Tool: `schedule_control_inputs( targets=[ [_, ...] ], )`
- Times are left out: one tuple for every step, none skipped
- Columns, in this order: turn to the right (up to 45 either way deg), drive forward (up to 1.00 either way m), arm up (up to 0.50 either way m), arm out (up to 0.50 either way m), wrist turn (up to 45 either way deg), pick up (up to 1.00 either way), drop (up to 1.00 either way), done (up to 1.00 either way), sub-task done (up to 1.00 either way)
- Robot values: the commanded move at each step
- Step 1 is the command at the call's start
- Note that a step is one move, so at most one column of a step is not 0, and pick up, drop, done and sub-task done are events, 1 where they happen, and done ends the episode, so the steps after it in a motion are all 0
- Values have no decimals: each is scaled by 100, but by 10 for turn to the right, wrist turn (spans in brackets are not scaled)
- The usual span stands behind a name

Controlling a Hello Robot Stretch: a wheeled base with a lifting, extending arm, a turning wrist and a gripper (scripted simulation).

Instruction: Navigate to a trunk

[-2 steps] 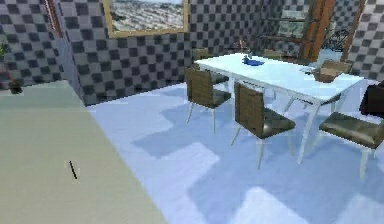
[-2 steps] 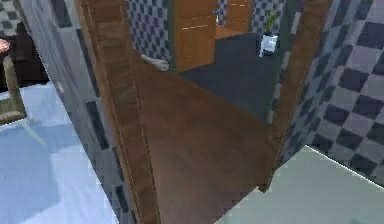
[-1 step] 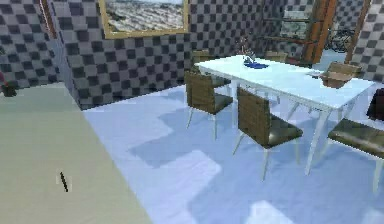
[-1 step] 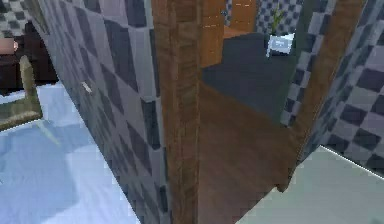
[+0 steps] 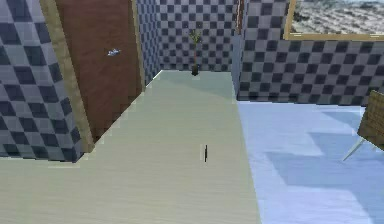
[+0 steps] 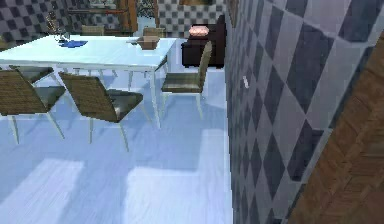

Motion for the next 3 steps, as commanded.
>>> schedule_control_inputs(
  targets=[
    [-180, 0, 0, 0, 0, 0, 0, 0, 0],
    [0, 60, 0, 0, 0, 0, 0, 0, 0],
    [-180, 0, 0, 0, 0, 0, 0, 0, 0]
  ],
)
